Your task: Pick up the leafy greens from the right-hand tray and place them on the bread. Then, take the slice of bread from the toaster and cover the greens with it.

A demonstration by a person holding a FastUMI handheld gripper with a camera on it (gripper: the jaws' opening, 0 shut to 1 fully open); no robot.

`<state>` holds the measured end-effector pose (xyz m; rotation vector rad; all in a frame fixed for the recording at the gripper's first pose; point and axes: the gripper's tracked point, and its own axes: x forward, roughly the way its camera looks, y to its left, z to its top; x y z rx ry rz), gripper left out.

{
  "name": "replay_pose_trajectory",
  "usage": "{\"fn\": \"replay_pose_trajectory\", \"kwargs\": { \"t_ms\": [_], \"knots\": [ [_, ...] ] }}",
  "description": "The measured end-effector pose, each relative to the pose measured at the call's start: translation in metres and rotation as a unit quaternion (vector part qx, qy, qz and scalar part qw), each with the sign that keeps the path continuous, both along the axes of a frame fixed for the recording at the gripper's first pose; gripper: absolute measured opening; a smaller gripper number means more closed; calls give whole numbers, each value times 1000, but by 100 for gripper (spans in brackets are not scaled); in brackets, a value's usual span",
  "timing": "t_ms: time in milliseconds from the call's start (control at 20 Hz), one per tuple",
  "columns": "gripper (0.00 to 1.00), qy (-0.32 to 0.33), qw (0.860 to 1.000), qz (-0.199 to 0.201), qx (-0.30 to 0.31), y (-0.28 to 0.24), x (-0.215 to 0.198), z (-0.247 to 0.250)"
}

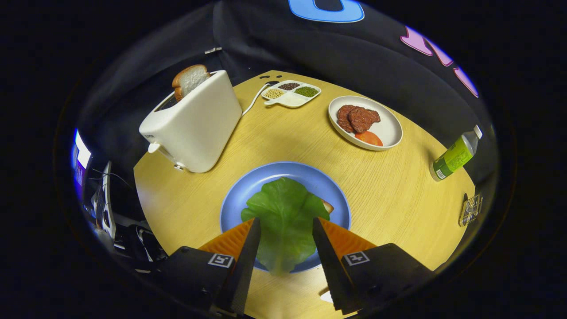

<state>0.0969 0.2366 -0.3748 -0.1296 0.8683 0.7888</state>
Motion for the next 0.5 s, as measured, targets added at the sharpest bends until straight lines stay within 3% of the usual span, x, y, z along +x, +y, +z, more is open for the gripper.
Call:
{"fn": "replay_pose_trajectory", "kwargs": {
  "t_ms": [500],
  "knots": [
    [81, -32, 995, -16, 98, 13, -19, 94]
  ]
}}
